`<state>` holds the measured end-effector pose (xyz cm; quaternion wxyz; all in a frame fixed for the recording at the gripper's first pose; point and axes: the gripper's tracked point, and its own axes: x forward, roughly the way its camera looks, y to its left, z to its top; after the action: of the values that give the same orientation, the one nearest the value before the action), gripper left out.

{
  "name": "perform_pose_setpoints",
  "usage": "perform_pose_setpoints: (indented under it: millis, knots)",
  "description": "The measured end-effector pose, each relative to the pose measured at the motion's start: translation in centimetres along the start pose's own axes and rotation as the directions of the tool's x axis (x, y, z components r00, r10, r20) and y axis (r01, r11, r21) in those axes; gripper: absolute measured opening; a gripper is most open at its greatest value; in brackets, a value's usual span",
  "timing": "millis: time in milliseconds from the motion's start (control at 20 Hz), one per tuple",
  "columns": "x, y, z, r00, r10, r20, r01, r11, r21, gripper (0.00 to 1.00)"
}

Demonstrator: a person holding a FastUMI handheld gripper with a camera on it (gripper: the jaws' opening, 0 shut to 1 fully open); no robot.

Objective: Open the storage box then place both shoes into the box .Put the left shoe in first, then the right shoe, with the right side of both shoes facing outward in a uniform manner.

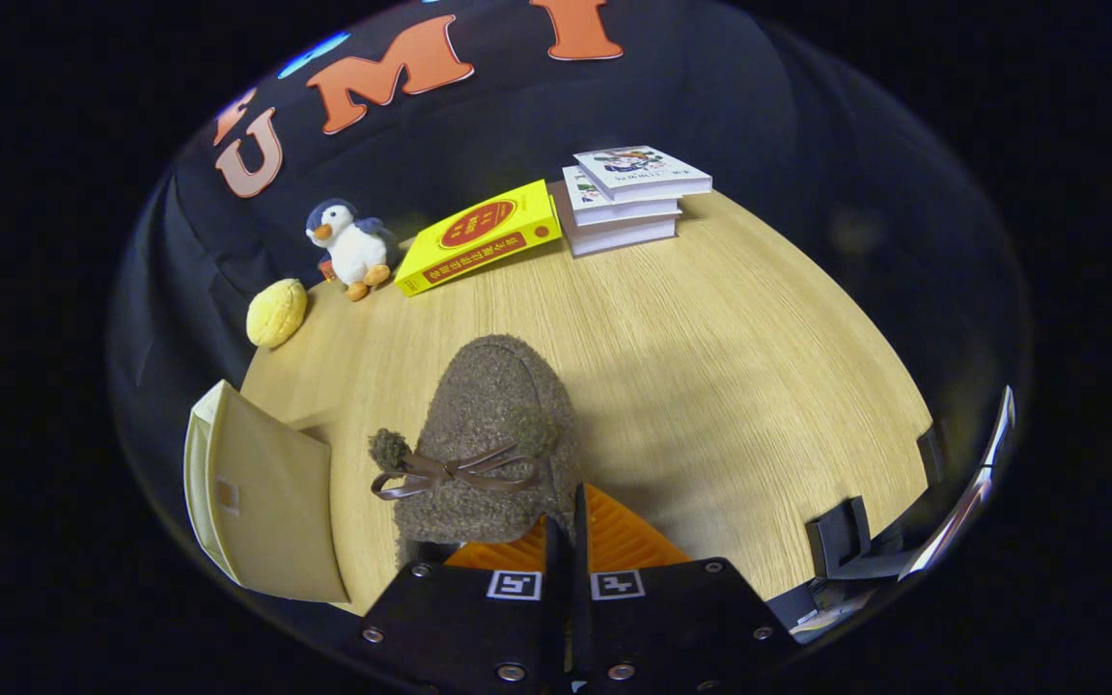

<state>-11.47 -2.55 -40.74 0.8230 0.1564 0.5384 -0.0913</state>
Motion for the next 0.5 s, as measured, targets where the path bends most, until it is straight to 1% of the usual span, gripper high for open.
perform_pose_setpoints:
  millis: [250,500]
  knots:
    - [-4.1,6.2,1.4,0.999,0.053,0.012,-0.053,0.998,-0.040,0.04]
    - [-7.5,13.5,2.0,0.992,0.128,0.002,-0.127,0.989,-0.075,0.04]
